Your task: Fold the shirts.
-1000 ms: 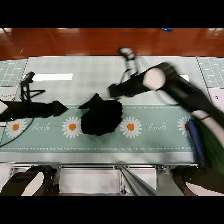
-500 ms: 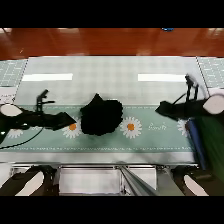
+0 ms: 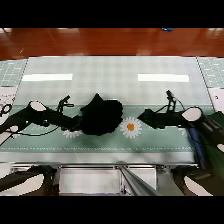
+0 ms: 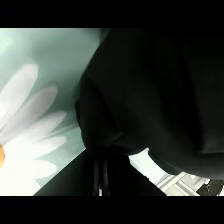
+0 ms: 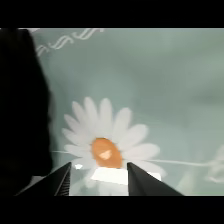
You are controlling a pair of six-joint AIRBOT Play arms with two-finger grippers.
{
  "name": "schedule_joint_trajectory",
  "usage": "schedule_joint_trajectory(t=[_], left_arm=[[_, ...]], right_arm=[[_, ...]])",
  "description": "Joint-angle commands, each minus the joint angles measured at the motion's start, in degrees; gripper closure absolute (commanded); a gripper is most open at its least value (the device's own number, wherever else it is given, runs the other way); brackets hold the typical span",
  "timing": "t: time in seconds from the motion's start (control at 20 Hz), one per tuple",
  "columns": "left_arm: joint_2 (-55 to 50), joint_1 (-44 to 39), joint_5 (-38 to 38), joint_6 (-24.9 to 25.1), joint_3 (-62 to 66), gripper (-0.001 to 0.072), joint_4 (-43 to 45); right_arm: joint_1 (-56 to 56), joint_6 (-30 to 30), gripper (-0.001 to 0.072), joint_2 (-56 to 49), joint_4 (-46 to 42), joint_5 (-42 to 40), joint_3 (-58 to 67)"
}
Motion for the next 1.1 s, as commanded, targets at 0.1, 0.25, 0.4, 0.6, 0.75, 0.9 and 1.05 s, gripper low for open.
schedule_joint_trajectory(t=[0.1,0.25,0.4,0.6,0.75,0.9,1.05], left_arm=[[-1.49,4.15,-3.78,3.34,2.54,0.0688,-0.15],[-1.51,6.54,-4.57,3.56,2.54,0.0688,-0.15],[-1.51,6.8,-4.37,3.54,2.54,0.0688,-0.17],[-1.51,6.8,-4.37,3.52,2.54,0.0688,-0.2],[-1.53,6.8,-4.35,3.52,2.54,0.0688,-0.2],[-1.53,6.8,-4.17,3.52,2.54,0.0688,-0.2],[-1.51,7.04,-3.56,3.56,2.73,0.0688,-0.15]], right_arm=[[6.03,-12.63,0.0305,-14.25,19.1,-4.59,5.64],[7.85,-13.2,0.0305,-22.01,19.54,-3.41,12.39],[9.6,-13.46,0.0305,-27.32,19.74,-2.23,17.88],[11.26,-13.88,0.0305,-31.85,19.76,-0.61,23.93],[12.11,-13.62,0.0319,-34.1,19.76,-0.55,27.08],[12.11,-13.38,0.0482,-35.43,19.76,1.29,27.65],[11.8,-16.81,0.0685,-34.91,19.17,3.74,28.13]])
